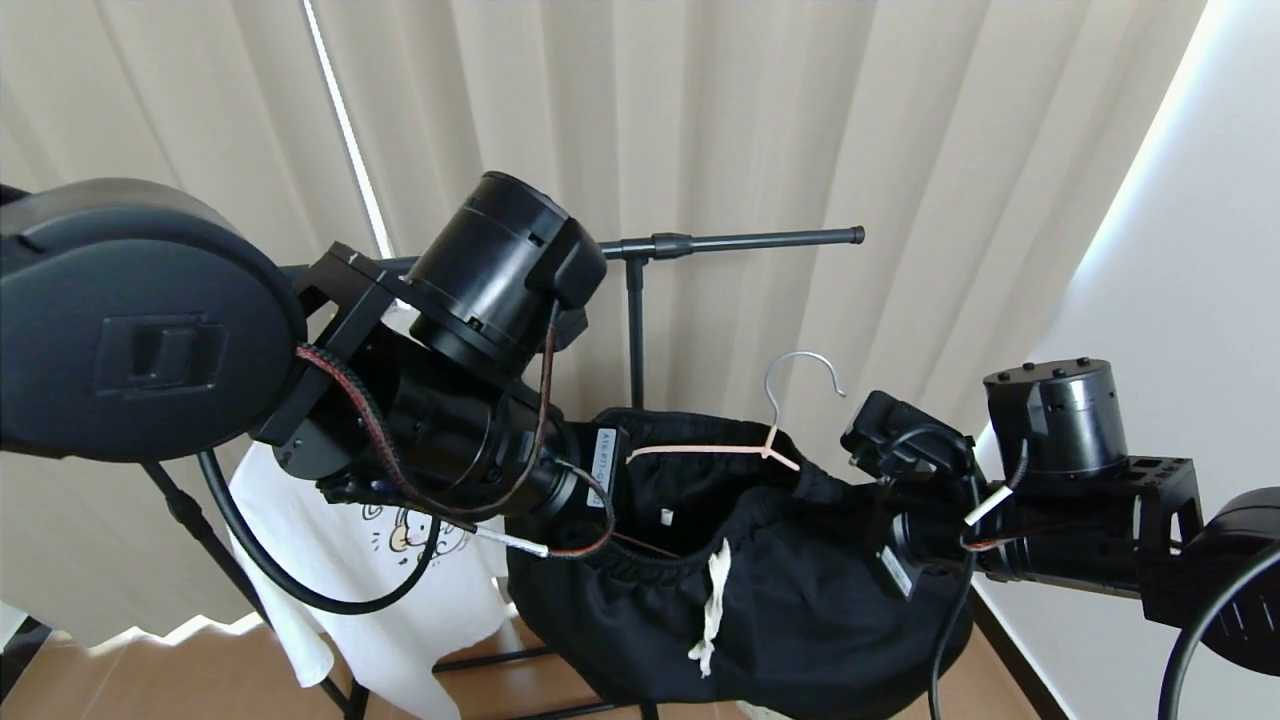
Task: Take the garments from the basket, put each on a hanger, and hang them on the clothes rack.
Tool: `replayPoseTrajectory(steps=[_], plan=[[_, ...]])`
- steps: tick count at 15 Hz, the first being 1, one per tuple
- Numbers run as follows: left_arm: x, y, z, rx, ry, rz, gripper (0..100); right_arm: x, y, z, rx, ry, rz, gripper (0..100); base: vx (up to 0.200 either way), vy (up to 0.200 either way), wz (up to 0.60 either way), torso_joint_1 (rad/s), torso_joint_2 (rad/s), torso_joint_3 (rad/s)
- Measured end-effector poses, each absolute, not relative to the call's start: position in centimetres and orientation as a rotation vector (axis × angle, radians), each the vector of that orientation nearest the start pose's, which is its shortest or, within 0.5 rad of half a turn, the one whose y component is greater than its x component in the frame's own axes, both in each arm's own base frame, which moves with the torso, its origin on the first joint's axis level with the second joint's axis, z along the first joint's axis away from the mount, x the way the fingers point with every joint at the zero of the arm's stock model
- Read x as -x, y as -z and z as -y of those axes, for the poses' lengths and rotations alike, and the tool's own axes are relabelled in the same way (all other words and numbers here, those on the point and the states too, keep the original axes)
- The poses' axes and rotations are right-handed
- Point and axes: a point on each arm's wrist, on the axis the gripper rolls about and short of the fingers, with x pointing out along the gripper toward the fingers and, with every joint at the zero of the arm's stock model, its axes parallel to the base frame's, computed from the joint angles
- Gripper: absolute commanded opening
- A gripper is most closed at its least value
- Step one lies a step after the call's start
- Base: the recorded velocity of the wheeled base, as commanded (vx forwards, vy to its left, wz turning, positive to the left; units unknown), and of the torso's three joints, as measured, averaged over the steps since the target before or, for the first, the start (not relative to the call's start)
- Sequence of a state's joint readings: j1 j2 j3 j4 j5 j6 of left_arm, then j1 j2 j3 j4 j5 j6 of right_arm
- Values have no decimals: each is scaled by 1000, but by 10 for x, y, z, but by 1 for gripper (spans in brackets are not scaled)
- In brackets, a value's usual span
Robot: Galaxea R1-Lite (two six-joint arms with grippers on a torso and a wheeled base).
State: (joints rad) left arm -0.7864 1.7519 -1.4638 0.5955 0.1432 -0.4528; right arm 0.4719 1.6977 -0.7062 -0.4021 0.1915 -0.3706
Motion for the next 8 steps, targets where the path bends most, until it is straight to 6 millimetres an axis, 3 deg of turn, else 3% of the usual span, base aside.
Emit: replayPoseTrajectory(steps=[4, 8], plan=[[-204, -247, 231, 3, 478, -885, 0, -249, -136, -133, 430, -751, -469, 0, 0, 0, 0, 0, 0, 0], [-193, -249, 233, -7, 512, -885, 0, -250, -136, -134, 430, -751, -459, 0, 0, 0, 0, 0, 0, 0]])
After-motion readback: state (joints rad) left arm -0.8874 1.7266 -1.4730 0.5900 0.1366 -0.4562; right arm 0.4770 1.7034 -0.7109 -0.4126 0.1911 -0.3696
